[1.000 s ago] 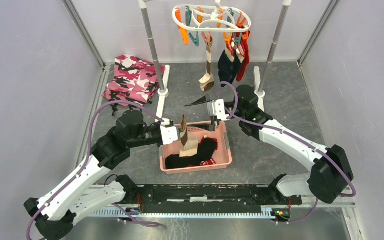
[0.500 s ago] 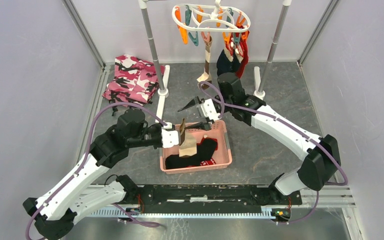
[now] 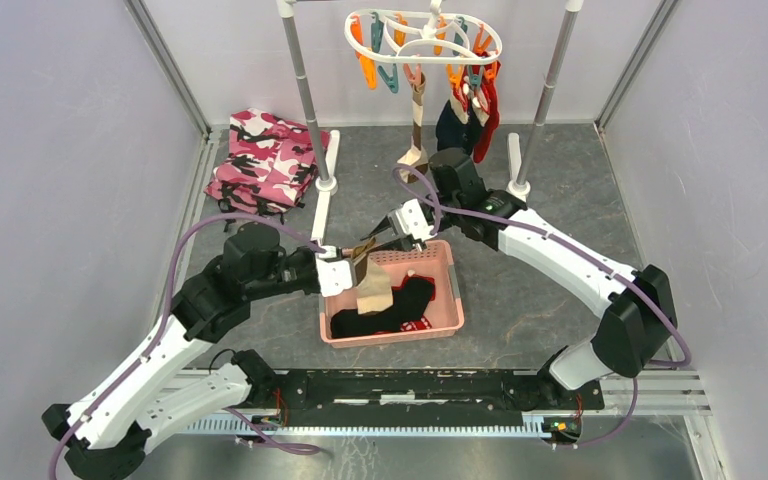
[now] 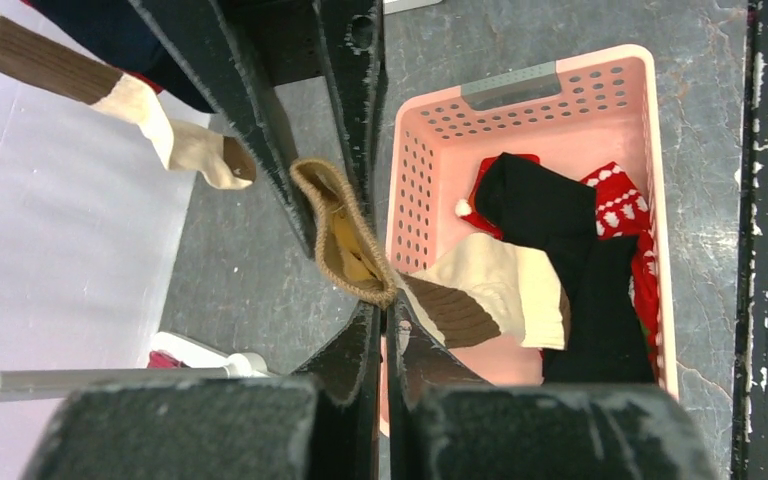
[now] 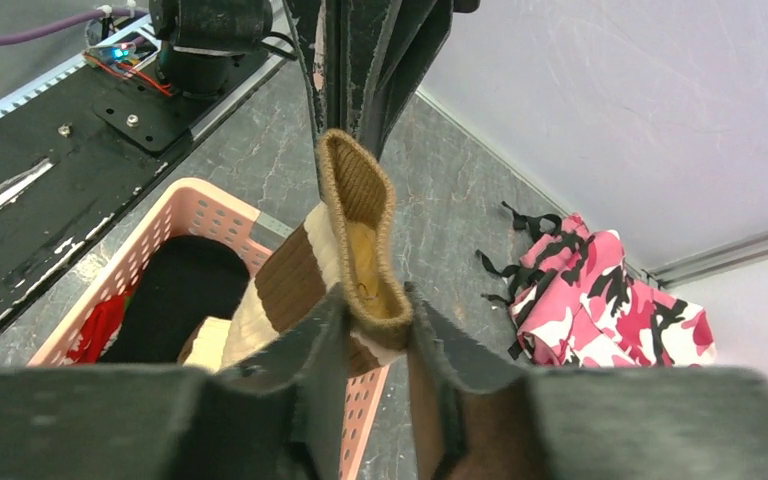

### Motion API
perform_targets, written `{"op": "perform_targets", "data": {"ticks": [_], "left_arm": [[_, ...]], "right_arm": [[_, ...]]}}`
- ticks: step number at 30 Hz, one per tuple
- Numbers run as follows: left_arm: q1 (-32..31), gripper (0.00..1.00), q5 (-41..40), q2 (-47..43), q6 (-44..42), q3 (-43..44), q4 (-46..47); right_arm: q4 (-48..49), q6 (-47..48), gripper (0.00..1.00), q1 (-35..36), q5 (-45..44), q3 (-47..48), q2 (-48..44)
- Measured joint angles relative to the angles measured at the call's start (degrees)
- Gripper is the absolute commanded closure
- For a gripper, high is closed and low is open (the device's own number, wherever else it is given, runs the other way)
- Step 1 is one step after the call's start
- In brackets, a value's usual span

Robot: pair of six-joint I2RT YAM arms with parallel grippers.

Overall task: Clip the socks to the hanger
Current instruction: Pick up the sock from the bin.

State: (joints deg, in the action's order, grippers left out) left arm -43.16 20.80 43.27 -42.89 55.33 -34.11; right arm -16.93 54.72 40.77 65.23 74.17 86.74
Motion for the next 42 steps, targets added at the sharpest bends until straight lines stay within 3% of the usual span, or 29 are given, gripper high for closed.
{"op": "perform_targets", "data": {"ticks": [5,9,10,12,17,20,24,27,31,33,36,42], "left_arm": [[0.0,0.98,-2.51,-0.74,1.92,-1.2,2.36],[0.0,0.97,-6.62,-0.87,5.97,-3.02,6.32],[0.0,0.93,-7.8,-1.01,7.13,-3.65,7.65],[0.0,0.7,-10.78,-1.49,10.58,-5.6,11.34],[0.02,0.24,-16.06,-4.35,19.61,-12.33,21.84],[0.07,0.17,-18.97,-6.47,24.52,-15.52,27.74],[2.14,0.17,-21.22,-6.84,30.77,-16.57,34.88],[7.65,0.17,-17.18,-4.02,35.89,-16.15,40.26],[21.09,0.14,-2.43,6.54,48.68,-15.93,54.84],[24.55,0.12,3.61,12.46,54.97,-16.41,63.19],[26.43,0.11,13.03,21.68,64.78,-16.65,77.33],[26.6,0.11,24.59,31.98,75.89,-16.68,101.66]], "right_arm": [[2.6,-3.43,0.98,0.0,-1.31,-0.9,-1.09],[4.15,-7.26,1.0,-0.46,-2.54,-1.6,-2.14],[4.92,-8.81,1.0,-0.63,-2.71,-2.05,-2.43],[7.3,-13.18,1.0,-1.44,-3.21,-3.61,-3.19],[11.91,-22.58,1.0,-3.58,-6.6,-6.27,-4.33],[14.71,-28.09,1.0,-4.57,-10.1,-7.23,-4.98],[20.57,-36.17,1.0,-6.19,-14.88,-9.86,-7.26],[24.5,-41.13,1.0,-8.2,-18.88,-12.33,-9.6],[29.86,-46.86,1.0,-10.78,-24.55,-15.82,-13.11],[31.71,-48.65,1.0,-11.39,-26.58,-17.4,-14.75],[33.99,-50.47,1.0,-11.58,-27.89,-18.51,-16.33],[36.5,-52.3,1.0,-11.58,-27.8,-18.58,-16.41]]}}
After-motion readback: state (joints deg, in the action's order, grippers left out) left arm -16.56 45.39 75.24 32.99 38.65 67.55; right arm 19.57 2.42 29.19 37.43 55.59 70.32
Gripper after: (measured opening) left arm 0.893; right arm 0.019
